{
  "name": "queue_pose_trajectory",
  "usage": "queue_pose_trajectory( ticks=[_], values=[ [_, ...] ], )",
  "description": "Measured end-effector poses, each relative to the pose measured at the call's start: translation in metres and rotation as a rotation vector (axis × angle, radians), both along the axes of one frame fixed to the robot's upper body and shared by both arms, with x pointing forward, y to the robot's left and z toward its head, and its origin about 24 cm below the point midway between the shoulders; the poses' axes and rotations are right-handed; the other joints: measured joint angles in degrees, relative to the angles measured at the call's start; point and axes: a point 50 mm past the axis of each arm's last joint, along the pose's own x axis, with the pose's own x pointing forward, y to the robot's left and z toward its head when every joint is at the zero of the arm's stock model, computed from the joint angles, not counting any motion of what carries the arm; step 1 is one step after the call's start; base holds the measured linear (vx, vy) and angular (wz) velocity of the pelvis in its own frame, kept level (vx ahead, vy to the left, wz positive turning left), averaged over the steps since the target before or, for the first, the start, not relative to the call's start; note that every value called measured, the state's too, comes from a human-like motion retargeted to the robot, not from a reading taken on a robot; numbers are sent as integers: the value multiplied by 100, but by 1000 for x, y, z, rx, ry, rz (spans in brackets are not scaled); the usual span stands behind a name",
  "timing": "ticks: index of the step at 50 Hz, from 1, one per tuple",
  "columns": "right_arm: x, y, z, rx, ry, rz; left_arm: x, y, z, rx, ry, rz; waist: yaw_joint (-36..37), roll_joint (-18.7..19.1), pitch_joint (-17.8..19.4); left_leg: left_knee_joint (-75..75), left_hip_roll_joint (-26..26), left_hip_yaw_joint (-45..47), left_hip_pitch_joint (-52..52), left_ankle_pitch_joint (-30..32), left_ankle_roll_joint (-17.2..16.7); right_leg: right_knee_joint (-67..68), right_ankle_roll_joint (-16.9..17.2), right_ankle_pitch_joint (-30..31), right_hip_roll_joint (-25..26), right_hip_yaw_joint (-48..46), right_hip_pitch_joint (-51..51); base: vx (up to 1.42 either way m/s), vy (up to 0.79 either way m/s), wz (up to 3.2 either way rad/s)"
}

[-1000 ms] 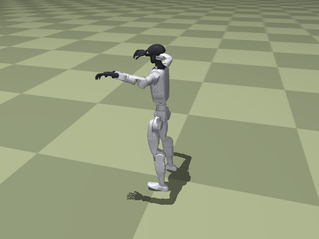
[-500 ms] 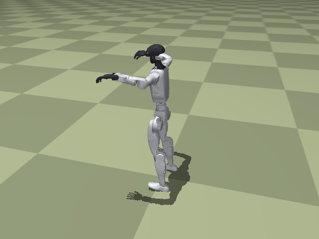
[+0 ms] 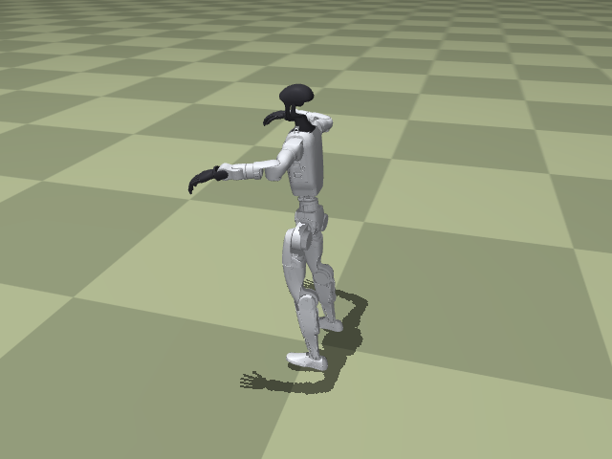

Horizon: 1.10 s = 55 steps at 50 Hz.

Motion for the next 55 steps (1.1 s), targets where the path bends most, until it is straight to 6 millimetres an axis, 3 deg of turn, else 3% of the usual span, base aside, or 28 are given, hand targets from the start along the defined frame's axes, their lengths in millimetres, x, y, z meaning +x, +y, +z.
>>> queue_pose_trajectory(
  ticks=[3, 6, 10, 13, 17, 21, 28, 32, 35, 40, 47, 50, 55],
  values=[
    [0, -8, -48, 194, 23, -67, -4, 8, -54, -245, 50, 105, -66, 10, 90, 49, 14, -38, -4, 16, 5, -367, -207, 119, 38, 13, 217, 5, -6, 10],
    [5, -3, -116, 428, 84, -126, -11, 9, -121, -501, 113, 236, -116, -35, 129, 102, 27, -34, 20, 13, 47, -343, -268, 68, 50, 32, 255, 5, -6, -4],
    [7, 26, -210, 724, 206, -215, -27, -10, -213, -795, 221, 447, -171, -99, 175, 182, 40, -24, 51, 5, 93, -328, -309, -13, 59, 75, 311, 5, -7, -7],
    [-1, 56, -268, 885, 326, -282, -47, -34, -271, -930, 331, 605, -173, -143, 209, 259, 47, -5, 69, 10, 124, -332, -306, -69, 60, 116, 359, 6, -8, -10],
    [-17, 97, -323, 1017, 474, -358, -79, -67, -323, -1003, 489, 767, -148, -200, 265, 429, 70, 15, 64, 47, 181, -316, -352, -132, 71, 183, 419, 5, -11, -12],
    [-32, 128, -357, 1075, 561, -443, -104, -91, -349, -991, 608, 832, -49, -297, 354, 848, 86, 1, -57, 129, 358, -256, -443, -211, 53, 297, 472, 4, -14, -19],
    [-53, 157, -390, 1075, 652, -616, -121, -115, -364, -940, 720, 780, 313, -631, 497, 3113, 41, 131, -1201, 572, 1215, -159, -566, -327, -202, 460, 563, 4, -16, -14],
    [-59, 164, -397, 1048, 711, -650, -124, -124, -367, -966, 752, 752, 537, -674, 517, 4124, -126, 108, -2036, 540, 1371, -166, -606, -383, -264, 426, 636, 10, -8, 6],
    [-59, 168, -398, 1018, 760, -622, -128, -128, -368, -991, 774, 748, 753, -688, 569, 3942, -340, 212, -2325, 429, 1291, -181, -582, -439, -297, 415, 723, 17, -3, -2],
    [-46, 173, -393, 931, 817, -486, -141, -128, -372, -1006, 800, 792, 1163, -629, 738, 2119, -477, 650, -2232, 815, 1097, -169, -520, -578, -198, 471, 869, 24, 1, -18],
    [-22, 178, -380, 835, 809, -298, -178, -130, -383, -1013, 866, 889, 1602, -212, 1107, -471, -335, 269, -1785, 1604, 388, -119, -530, -784, 296, 733, 1381, 36, 7, -46],
    [-17, 179, -378, 845, 791, -284, -200, -135, -388, -1016, 931, 915, 1629, -171, 1170, -789, -272, 253, -1711, 1697, 177, -82, -518, -744, 354, 847, 1539, 43, 12, -38],
    [-14, 181, -376, 963, 707, -362, -222, -139, -391, -1011, 1016, 925, 1503, -285, 1125, -789, -230, 497, -1507, 1702, 138, 152, -513, -442, 333, 1042, 1555, 48, 17, -29]
  ],
)
